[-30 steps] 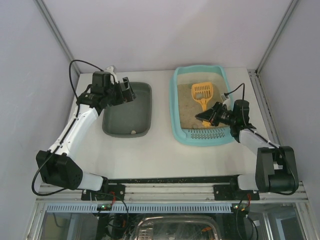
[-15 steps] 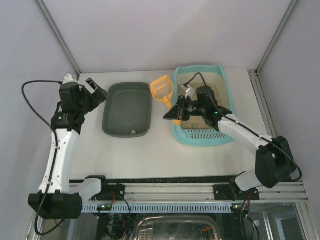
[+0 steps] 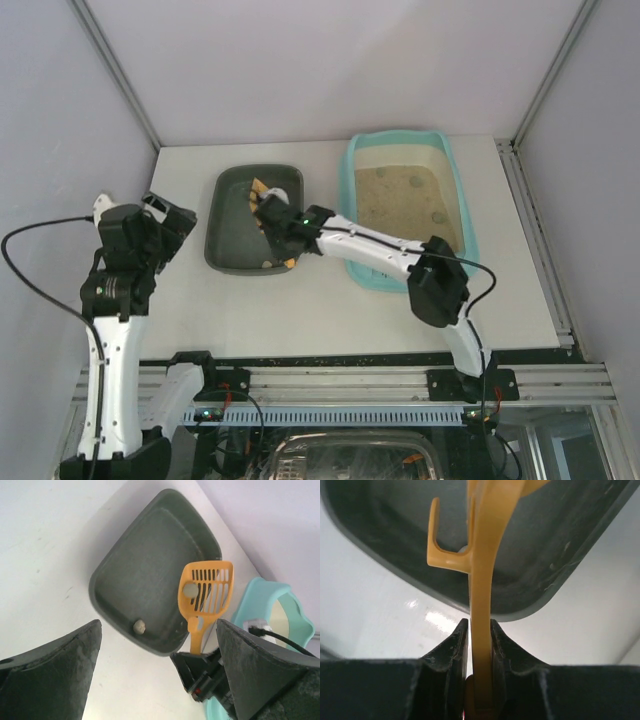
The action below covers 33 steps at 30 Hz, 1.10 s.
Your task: Clean the litter box
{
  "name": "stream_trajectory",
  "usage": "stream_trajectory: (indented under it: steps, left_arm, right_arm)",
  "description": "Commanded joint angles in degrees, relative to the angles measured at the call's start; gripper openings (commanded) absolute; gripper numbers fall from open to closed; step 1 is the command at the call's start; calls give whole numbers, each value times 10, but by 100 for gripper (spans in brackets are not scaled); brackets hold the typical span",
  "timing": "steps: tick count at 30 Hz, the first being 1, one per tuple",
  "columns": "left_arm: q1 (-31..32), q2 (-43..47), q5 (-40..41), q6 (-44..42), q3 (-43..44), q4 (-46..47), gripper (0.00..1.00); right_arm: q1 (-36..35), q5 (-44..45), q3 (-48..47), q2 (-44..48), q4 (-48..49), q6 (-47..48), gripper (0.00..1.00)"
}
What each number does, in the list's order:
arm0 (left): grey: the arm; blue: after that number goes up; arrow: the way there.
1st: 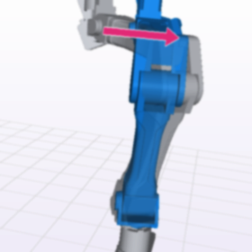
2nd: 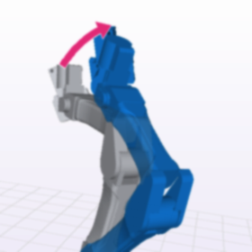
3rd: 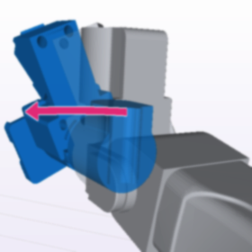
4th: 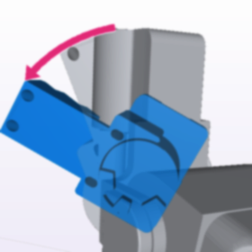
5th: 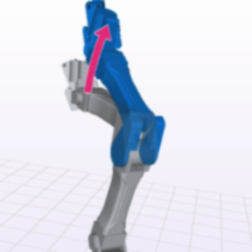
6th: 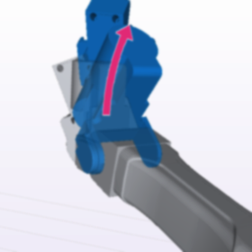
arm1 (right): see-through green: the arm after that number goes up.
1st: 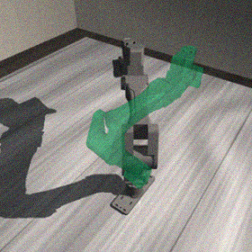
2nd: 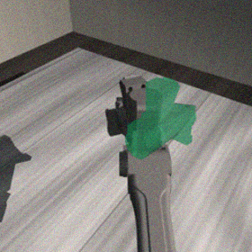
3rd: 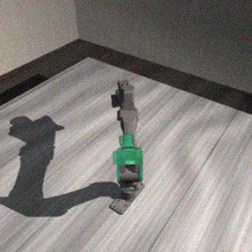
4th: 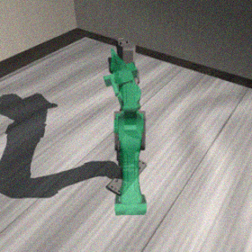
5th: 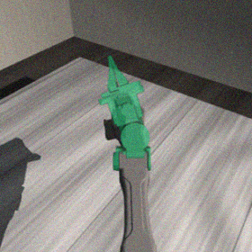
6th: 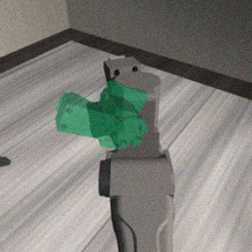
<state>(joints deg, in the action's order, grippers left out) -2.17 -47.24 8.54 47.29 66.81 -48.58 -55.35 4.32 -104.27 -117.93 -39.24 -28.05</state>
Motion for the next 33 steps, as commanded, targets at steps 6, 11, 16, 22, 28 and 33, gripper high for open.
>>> stream_trajectory:
  steps: [6, 11, 16, 22, 28, 33]
  left_arm:
    - [-3, 104, 41, 34, 13, -127, 100]
    - [-3, 117, 30, 13, 53, -172, 100]
    - [-3, 112, -24, -11, 78, -144, 100]
    - [-3, 47, -72, 21, 106, -83, 100]
    - [-4, -15, -160, 31, 77, 88, 100]
    - [-3, -141, -244, 78, 72, 306, 100]
  right_arm:
    - [-76, 356, -152, -99, -149, 97, 0]
    - [-85, 390, -138, -87, -149, 88, 0]
    - [-87, 379, -79, -47, -72, 120, 0]
    - [-56, 325, -64, -46, -26, 152, 0]
    - [-11, 262, -22, 41, -5, 129, 0]
    - [78, 120, 96, 214, 49, 63, 0]
